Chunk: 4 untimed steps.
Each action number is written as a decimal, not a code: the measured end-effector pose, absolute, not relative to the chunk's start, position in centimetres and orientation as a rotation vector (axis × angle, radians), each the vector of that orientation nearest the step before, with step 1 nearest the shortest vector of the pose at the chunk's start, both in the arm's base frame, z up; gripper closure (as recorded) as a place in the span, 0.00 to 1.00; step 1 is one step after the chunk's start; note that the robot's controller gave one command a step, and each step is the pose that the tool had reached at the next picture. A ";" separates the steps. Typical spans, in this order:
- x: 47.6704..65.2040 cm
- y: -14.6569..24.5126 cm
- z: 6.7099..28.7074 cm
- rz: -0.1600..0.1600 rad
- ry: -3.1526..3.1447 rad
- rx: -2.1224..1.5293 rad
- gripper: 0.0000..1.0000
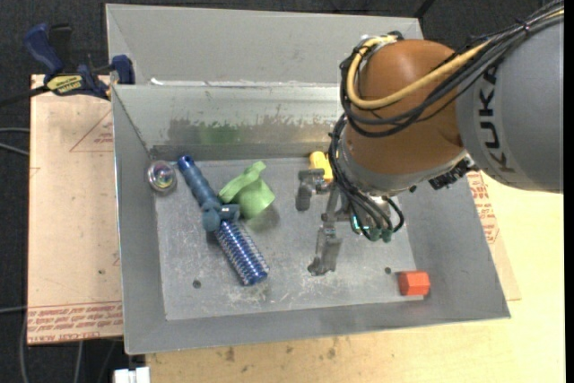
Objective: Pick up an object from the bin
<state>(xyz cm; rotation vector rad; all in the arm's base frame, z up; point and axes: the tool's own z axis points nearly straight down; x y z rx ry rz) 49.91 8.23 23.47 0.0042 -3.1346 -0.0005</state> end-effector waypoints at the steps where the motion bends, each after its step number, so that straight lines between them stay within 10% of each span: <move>1: 53.7 16.3 14.4 -0.004 -3.135 0.075 0.00; 2: 54.9 16.0 7.6 -0.014 -3.124 0.442 0.00; 3: 54.9 15.9 7.5 -0.012 -3.123 0.442 1.00; 4: 55.9 16.0 26.5 -0.004 -3.130 0.386 1.00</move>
Offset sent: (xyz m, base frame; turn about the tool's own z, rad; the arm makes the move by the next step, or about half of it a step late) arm 0.0393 0.0763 -0.0858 -0.0369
